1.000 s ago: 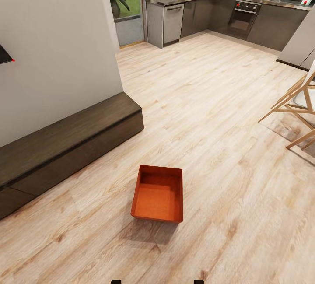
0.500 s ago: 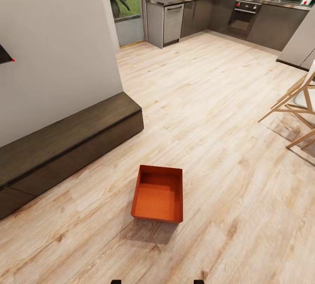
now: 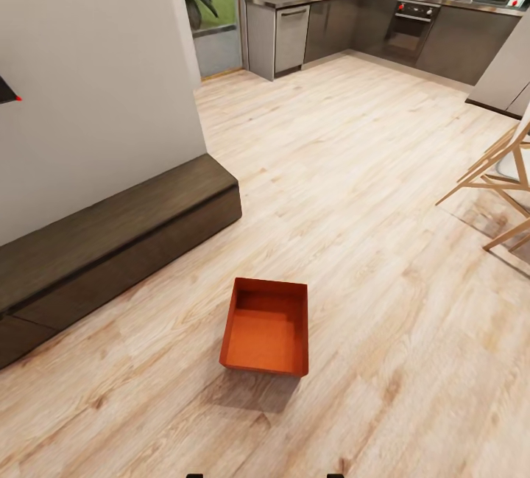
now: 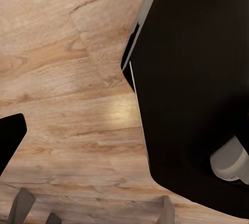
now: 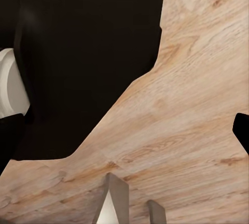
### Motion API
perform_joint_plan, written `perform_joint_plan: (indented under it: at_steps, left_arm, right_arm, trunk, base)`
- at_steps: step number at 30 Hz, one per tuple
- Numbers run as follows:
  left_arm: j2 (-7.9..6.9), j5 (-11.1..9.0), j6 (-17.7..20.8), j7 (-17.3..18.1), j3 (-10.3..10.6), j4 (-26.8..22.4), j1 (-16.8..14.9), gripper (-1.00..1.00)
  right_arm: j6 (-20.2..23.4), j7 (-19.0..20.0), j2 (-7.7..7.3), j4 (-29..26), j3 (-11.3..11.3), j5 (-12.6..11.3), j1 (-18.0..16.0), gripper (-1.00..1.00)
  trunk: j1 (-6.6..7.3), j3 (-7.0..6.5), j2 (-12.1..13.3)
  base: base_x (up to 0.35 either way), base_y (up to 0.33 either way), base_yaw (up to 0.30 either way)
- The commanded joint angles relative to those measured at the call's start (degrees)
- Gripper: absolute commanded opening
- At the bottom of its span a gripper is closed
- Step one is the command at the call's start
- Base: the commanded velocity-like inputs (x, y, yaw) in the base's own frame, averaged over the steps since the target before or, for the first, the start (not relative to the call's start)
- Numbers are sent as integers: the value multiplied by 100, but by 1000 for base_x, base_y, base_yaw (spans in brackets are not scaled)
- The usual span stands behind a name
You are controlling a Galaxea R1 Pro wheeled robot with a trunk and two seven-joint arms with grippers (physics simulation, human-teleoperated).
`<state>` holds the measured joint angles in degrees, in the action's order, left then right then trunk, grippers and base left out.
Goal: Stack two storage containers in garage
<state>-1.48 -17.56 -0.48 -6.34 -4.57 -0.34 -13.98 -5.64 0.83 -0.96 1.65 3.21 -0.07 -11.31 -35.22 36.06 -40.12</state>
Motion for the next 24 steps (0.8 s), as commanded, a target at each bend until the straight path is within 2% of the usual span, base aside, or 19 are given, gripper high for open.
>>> perform_joint_plan:
  at_steps: [1,24]
  left_arm:
    - [2,-1,-5,-10,-44,-1,0,100]
    - [-21,-2,-5,-13,-52,8,0,100]
  right_arm:
    - [-33,7,-1,18,30,-2,-5,100]
    - [-42,1,-1,20,39,7,-6,100]
  trunk:
    - [-23,23,-46]
    - [-529,435,-968]
  base:
    - [0,0,0]
    - [0,0,0]
